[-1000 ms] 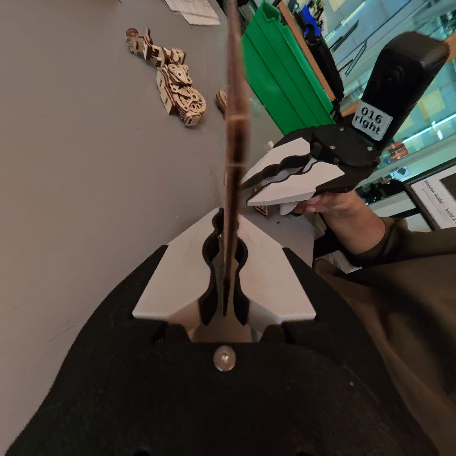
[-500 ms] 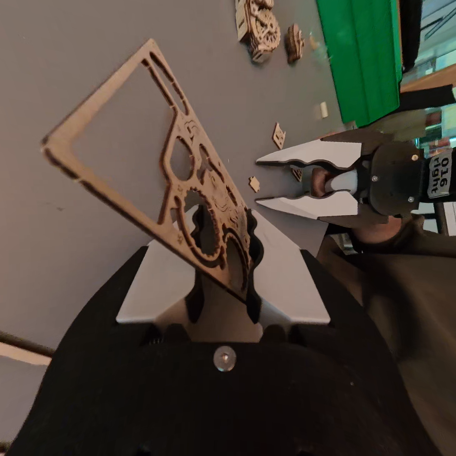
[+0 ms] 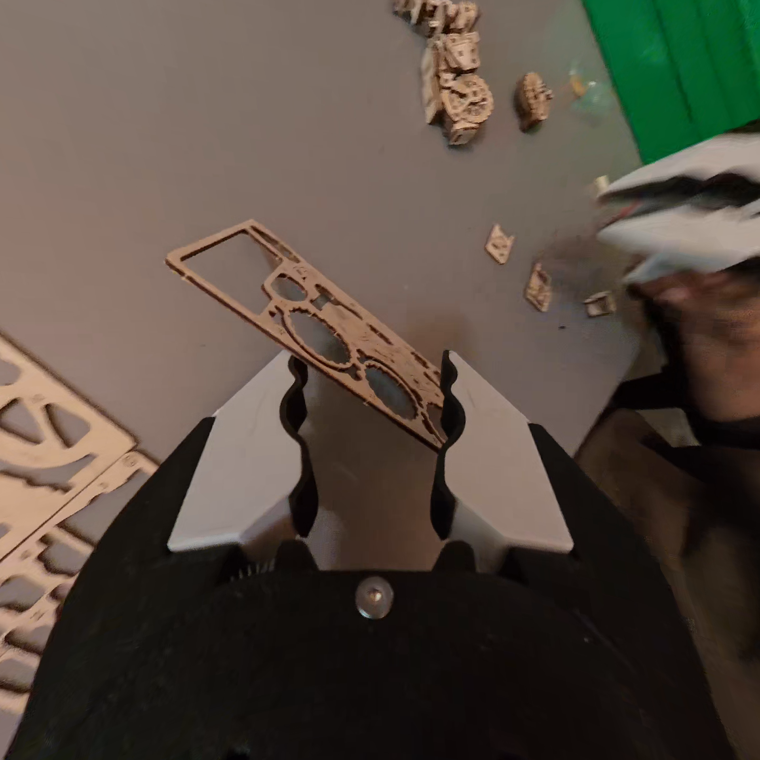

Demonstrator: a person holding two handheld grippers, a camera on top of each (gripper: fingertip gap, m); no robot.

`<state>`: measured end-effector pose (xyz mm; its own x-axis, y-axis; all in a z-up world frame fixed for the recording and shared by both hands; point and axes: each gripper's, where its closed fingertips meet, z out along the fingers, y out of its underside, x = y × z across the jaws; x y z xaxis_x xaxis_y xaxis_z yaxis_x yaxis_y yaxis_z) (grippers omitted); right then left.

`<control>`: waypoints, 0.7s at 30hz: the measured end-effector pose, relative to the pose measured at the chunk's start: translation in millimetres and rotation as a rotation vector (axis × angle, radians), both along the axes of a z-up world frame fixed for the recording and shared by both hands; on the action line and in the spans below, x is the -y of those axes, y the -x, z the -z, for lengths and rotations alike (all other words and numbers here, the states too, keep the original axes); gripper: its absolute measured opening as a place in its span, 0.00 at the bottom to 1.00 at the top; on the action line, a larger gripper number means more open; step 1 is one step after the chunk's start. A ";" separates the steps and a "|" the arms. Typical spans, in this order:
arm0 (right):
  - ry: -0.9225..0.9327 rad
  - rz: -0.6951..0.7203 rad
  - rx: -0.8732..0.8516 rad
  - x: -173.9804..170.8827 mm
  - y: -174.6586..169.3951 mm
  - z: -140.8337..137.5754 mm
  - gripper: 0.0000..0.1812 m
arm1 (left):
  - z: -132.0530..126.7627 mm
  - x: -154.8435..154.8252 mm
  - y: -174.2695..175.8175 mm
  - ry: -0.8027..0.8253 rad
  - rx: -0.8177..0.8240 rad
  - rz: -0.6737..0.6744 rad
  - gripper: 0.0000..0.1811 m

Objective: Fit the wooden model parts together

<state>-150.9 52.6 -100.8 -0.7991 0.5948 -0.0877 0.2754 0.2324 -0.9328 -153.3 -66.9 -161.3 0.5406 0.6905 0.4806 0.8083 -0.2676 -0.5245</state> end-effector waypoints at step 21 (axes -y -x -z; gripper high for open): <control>0.924 0.011 0.434 -115.0 -53.3 -45.2 0.06 | -59.0 -108.5 -17.3 -0.356 -0.401 0.074 0.34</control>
